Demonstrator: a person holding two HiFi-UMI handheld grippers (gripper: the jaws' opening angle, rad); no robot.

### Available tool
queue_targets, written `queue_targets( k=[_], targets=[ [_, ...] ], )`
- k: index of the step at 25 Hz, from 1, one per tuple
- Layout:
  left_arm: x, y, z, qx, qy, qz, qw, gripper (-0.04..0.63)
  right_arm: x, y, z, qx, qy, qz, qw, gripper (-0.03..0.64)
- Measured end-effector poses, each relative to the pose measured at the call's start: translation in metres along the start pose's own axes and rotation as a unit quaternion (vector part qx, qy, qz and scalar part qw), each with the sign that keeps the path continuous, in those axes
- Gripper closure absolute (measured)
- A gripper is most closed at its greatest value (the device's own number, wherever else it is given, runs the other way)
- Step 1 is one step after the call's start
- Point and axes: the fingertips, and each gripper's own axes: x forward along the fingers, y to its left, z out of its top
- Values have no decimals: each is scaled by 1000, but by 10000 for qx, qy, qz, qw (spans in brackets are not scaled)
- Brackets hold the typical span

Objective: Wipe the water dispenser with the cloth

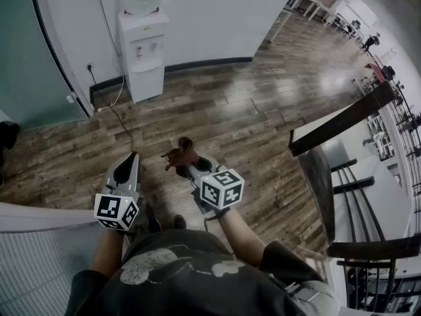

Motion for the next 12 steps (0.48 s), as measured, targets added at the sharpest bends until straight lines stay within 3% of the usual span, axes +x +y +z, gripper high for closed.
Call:
queue_targets(
  k=[5,12],
  targets=[
    [-2,-2,0,13,15,-81,10000,577,1,5,-2,-46,48,23,10000,561],
    [1,-2,-5,-119,60,111,9998,577,-5,-2,-1,-123,65,30,9999,561]
  ],
)
